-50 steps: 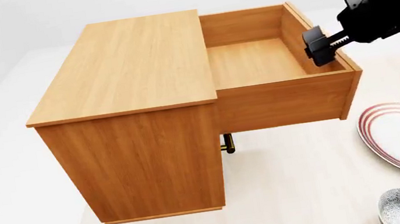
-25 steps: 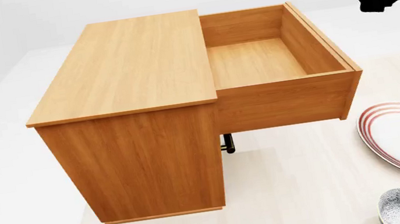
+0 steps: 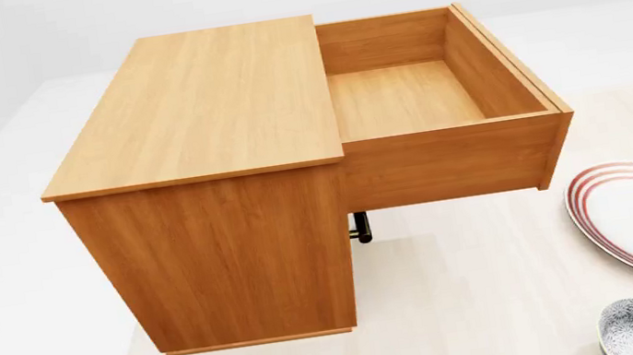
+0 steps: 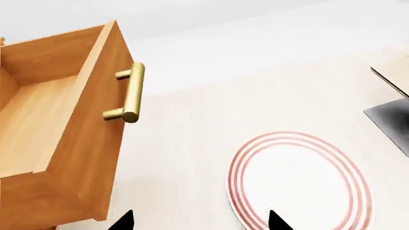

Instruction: Open the top drawer of the cabinet and put the bowl in it.

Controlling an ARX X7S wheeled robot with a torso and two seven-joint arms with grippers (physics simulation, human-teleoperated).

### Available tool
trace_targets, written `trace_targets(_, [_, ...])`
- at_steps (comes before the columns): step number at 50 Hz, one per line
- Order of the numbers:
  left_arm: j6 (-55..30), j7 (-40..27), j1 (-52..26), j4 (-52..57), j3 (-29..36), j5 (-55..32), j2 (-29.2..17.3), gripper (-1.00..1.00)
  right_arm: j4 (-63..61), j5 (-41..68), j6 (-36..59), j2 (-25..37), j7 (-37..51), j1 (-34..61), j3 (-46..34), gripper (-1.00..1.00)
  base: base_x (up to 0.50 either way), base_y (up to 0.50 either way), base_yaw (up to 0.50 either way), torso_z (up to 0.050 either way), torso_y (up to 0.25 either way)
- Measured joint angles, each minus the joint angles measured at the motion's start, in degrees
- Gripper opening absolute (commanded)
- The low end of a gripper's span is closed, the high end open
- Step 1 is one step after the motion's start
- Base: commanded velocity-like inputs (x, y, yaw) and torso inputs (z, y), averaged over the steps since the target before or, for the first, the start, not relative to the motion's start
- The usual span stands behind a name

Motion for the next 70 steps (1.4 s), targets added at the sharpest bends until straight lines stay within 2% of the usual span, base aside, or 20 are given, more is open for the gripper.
trace_targets(13, [-0.26, -0.11, -0.05, 0.00, -0.14, 0.02, -0.16, 1.00, -9.30, -8.66, 2.63, 1.37, -10.25, -27.64, 19.01, 1.00, 0.00, 0.00, 0.00, 0.000, 0.000])
trace_targets(23, [-0.41, -0.22, -0.09, 0.00, -0.25, 0.02, -0.14, 1.00, -14.22, -12.74, 3.39, -0.07, -17.44, -46.35, 33.79, 1.00, 0.00, 0.00, 0.00, 0.000, 0.000])
trace_targets(33, [-0.51, -0.25, -0.15, 0.00, -0.34, 0.02, -0.11, 1.00, -16.39, -18.81, 0.82, -3.12, -24.40, -59.38, 40.42, 1.00, 0.00, 0.00, 0.00, 0.000, 0.000])
trace_targets(38, [-0.50, -0.26, -0.09, 0.01, -0.42, 0.00, -0.10, 1.00, -16.17, -20.84, -1.27, -3.98, -25.43, -61.75, 39.28, 1.00, 0.00, 0.00, 0.00, 0.000, 0.000])
trace_targets(44, [-0.46, -0.28, 0.12, 0.00, -0.56, -0.02, -0.06, 1.00, -14.88, -22.70, -4.63, -4.18, -24.47, -60.95, 33.74, 1.00, 0.00, 0.00, 0.00, 0.000, 0.000])
trace_targets(59, [-0.38, -0.31, 0.45, 0.00, -0.84, 0.00, -0.10, 1.00, -8.87, -25.65, -12.15, -4.02, -19.95, -49.58, 13.79, 1.00, 0.00, 0.00, 0.00, 0.000, 0.000])
trace_targets(70, [-0.38, -0.26, 0.51, -0.01, -0.87, 0.04, 0.03, 1.00, -4.98, -28.35, -15.16, -4.48, -18.98, -42.13, 2.36, 1.00, 0.00, 0.00, 0.00, 0.000, 0.000])
